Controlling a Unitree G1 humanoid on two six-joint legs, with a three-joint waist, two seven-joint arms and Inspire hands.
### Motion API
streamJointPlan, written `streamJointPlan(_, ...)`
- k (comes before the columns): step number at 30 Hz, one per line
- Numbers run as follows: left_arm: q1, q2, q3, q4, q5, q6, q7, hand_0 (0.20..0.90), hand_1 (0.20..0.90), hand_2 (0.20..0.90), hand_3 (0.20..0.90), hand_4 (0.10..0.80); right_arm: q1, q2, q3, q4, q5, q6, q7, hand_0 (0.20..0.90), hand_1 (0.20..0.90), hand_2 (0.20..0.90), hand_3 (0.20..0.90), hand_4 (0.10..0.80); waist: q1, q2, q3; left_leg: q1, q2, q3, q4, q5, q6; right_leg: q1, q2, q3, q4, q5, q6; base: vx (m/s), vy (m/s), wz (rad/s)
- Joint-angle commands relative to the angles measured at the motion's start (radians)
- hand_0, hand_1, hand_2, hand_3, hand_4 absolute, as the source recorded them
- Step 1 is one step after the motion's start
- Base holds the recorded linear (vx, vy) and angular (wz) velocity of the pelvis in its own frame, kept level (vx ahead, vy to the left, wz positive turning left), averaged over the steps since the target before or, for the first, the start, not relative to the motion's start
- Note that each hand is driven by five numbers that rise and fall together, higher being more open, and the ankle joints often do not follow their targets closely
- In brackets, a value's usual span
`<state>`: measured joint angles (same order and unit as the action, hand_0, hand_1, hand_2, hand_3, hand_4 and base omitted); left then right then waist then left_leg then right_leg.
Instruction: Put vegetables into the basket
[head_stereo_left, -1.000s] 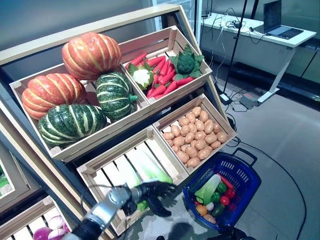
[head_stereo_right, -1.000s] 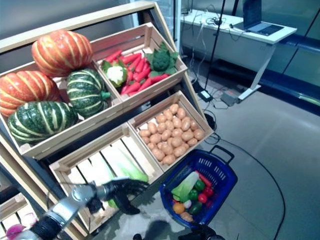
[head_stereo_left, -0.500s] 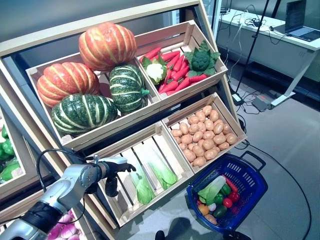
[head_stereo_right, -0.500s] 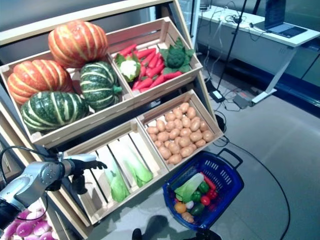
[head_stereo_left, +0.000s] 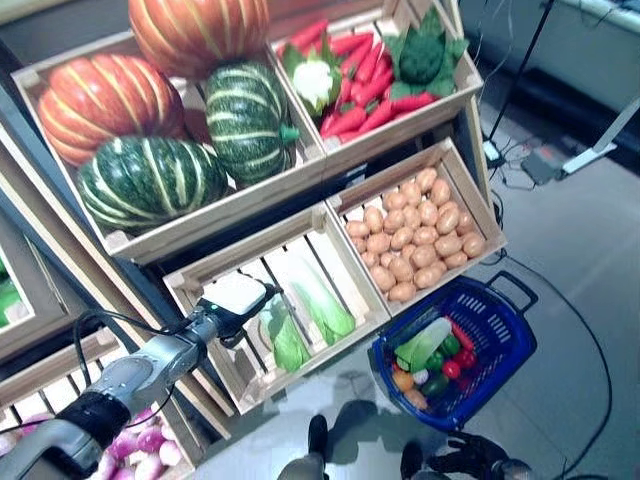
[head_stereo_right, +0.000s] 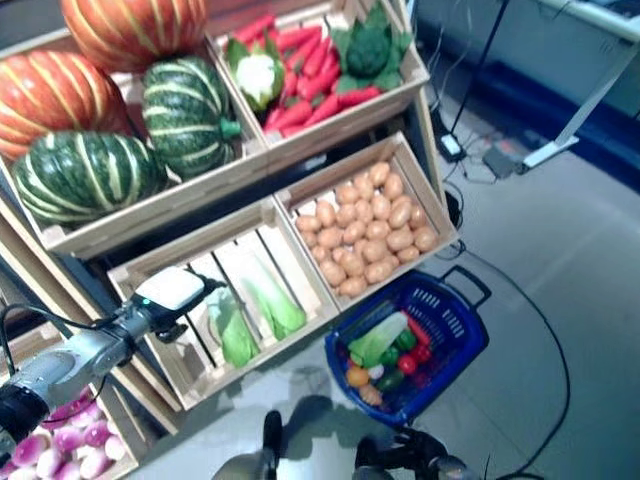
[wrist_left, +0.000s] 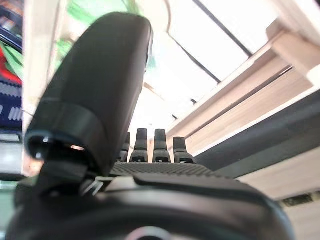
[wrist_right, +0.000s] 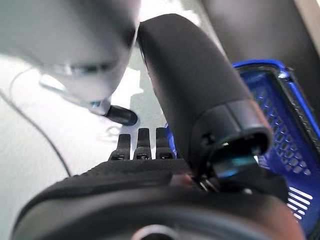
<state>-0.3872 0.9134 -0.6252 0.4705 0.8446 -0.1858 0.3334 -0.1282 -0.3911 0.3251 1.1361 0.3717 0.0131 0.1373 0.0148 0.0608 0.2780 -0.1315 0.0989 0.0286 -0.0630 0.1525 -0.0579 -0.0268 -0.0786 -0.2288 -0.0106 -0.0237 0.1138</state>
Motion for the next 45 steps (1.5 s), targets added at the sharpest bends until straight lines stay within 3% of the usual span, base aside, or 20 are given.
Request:
streamJointPlan(1, -0.177, -0.047, 0.028, 0.107, 0.061, 0.018, 0.297, 0.9, 0.9, 0.9, 0.9, 0.8, -0.06, -0.049, 0.028, -0.057, 0.071, -0.066, 0.008, 0.9, 0.9, 0.9, 0.9, 0.8, -0.013, -0.038, 0.059, -0.066, -0.006, 0.013, 0.181, -0.125, -0.023, -0.127, -0.047, 0.052, 0.167, -0.022, -0.052, -0.165, 0.047, -0.03)
streamJointPlan(4, -0.252, -0.096, -0.018, 0.219, 0.072, 0.032, 0.374, 0.9, 0.9, 0.9, 0.9, 0.8, -0.117, -0.055, 0.048, -0.081, 0.095, -0.064, -0.007, 0.9, 0.9, 0.9, 0.9, 0.8, -0.021, -0.046, 0.102, -0.157, -0.012, 0.005, 0.289, -0.15, -0.02, -0.217, -0.054, 0.069, 0.266, -0.043, -0.063, -0.189, 0.072, 0.01)
streamJointPlan(10, -0.35, -0.135, -0.075, 0.354, 0.058, 0.036, 0.395, 0.9, 0.9, 0.9, 0.9, 0.8, -0.204, -0.074, 0.059, -0.122, 0.128, -0.038, -0.037, 0.9, 0.9, 0.9, 0.9, 0.8, -0.041, -0.064, 0.168, -0.317, -0.006, 0.005, 0.476, -0.203, -0.027, -0.365, -0.059, 0.106, 0.436, -0.092, -0.071, -0.127, 0.06, 0.05)
streamJointPlan(21, -0.445, -0.124, -0.161, 0.417, 0.114, 0.035, 0.306, 0.9, 0.9, 0.9, 0.9, 0.8, -0.315, -0.126, 0.028, -0.13, 0.167, -0.024, -0.062, 0.9, 0.9, 0.9, 0.9, 0.8, -0.054, -0.068, 0.242, -0.447, -0.012, 0.015, 0.565, -0.227, -0.023, -0.523, -0.063, 0.139, 0.578, -0.118, -0.052, -0.052, 0.046, -0.05)
streamJointPlan(35, -0.474, -0.069, -0.145, 0.436, 0.227, 0.189, 0.434, 0.9, 0.9, 0.9, 0.9, 0.8, -0.321, -0.185, -0.008, -0.196, 0.238, -0.023, -0.09, 0.9, 0.9, 0.9, 0.9, 0.8, -0.063, -0.072, 0.242, -0.605, -0.009, 0.015, 0.718, -0.292, -0.017, -0.689, -0.075, 0.151, 0.737, -0.161, -0.059, 0.013, 0.022, 0.03)
streamJointPlan(45, -0.488, -0.032, -0.118, 0.471, 0.272, 0.289, 0.449, 0.9, 0.9, 0.9, 0.9, 0.8, -0.282, -0.202, -0.039, -0.231, 0.261, -0.025, -0.104, 0.9, 0.9, 0.9, 0.9, 0.8, -0.074, -0.073, 0.242, -0.661, -0.019, 0.012, 0.772, -0.316, -0.02, -0.746, -0.072, 0.162, 0.779, -0.169, -0.055, 0.02, 0.017, 0.0)
